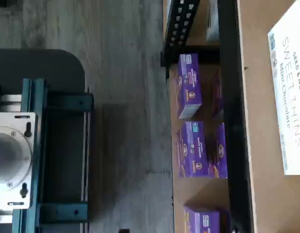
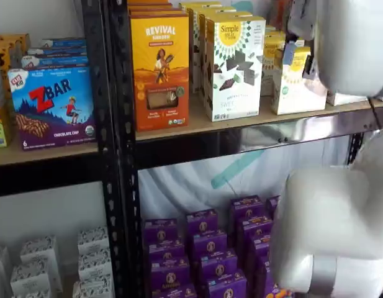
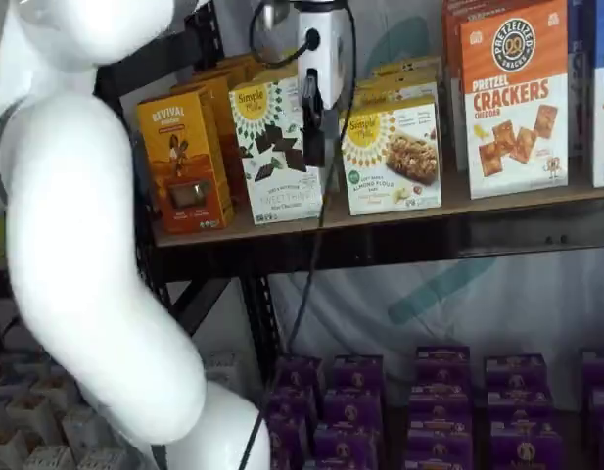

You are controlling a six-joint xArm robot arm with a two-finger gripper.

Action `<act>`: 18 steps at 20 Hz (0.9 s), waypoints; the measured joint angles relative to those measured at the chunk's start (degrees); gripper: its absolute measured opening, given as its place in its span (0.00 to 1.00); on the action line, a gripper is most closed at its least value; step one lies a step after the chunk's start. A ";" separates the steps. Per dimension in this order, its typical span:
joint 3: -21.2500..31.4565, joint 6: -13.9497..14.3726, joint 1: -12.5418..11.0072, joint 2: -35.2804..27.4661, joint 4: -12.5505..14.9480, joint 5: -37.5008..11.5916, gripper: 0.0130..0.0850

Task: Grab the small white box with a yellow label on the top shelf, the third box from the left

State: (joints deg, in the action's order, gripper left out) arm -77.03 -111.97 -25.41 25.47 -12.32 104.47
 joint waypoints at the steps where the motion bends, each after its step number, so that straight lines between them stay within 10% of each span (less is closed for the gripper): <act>1: 0.84 0.00 0.09 0.68 0.10 -1.46 1.00; 12: -2.75 -0.19 -0.96 -1.85 -1.88 0.11 1.00; 18: -2.65 -1.54 -4.79 -1.75 -9.66 -3.94 1.00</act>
State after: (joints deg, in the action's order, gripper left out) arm -79.67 -113.50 -30.21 23.72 -21.98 100.53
